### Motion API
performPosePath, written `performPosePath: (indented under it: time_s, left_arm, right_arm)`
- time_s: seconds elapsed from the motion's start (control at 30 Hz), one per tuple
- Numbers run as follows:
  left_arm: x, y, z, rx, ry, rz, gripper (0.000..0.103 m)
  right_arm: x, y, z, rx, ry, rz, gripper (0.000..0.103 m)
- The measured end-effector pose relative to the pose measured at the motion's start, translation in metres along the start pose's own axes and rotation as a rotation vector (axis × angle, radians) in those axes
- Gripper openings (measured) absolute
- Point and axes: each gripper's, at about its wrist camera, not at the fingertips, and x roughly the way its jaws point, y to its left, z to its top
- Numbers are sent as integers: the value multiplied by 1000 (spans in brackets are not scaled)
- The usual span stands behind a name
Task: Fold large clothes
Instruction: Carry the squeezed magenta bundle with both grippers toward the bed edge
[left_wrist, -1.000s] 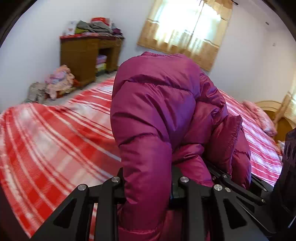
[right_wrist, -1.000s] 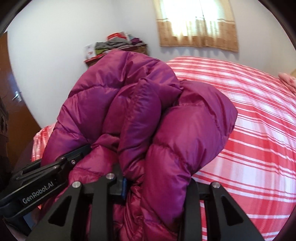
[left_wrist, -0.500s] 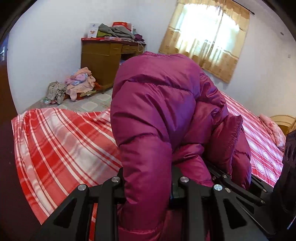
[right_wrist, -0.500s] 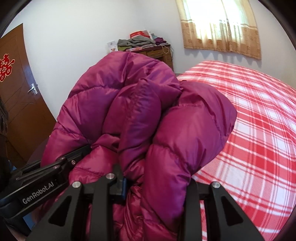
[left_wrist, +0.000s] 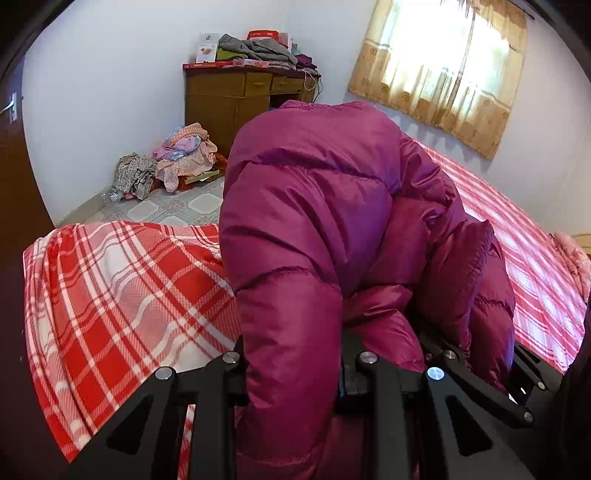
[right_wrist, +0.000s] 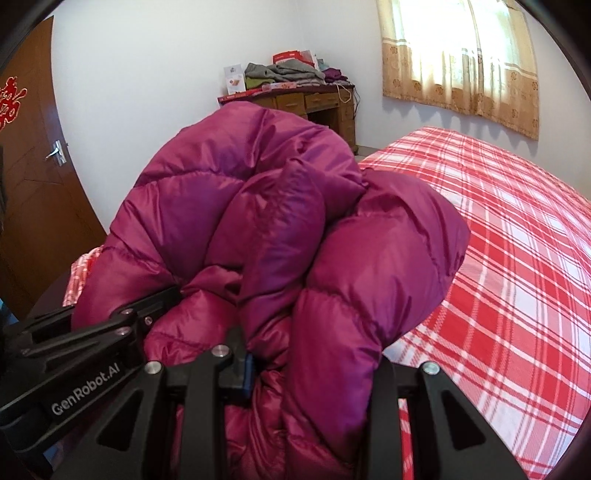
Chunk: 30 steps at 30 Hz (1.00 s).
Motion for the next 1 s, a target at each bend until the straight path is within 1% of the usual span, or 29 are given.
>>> performPosePath:
  time_s: [0.17, 0.27, 0.57, 0.7, 0.83, 1.0]
  left_arm:
    - [15, -8, -1, 25, 34, 18, 28]
    - [23, -15, -5, 59, 43, 39, 28]
    - [24, -26, -12, 88, 33, 79, 28]
    - [28, -32, -15, 117, 21, 110, 28]
    - [32, -35, -17, 124, 16, 119, 28]
    - [32, -37, -21, 127, 3, 120, 29]
  right_arm:
    - [16, -4, -4, 0, 40, -13, 33]
    - [25, -10, -8, 8, 62, -13, 33]
    - [38, -7, -7, -27, 76, -6, 33]
    - [43, -7, -7, -58, 82, 4, 34]
    - [51, -14, -6, -19, 103, 35, 35]
    - [54, -18, -6, -5, 114, 37, 37]
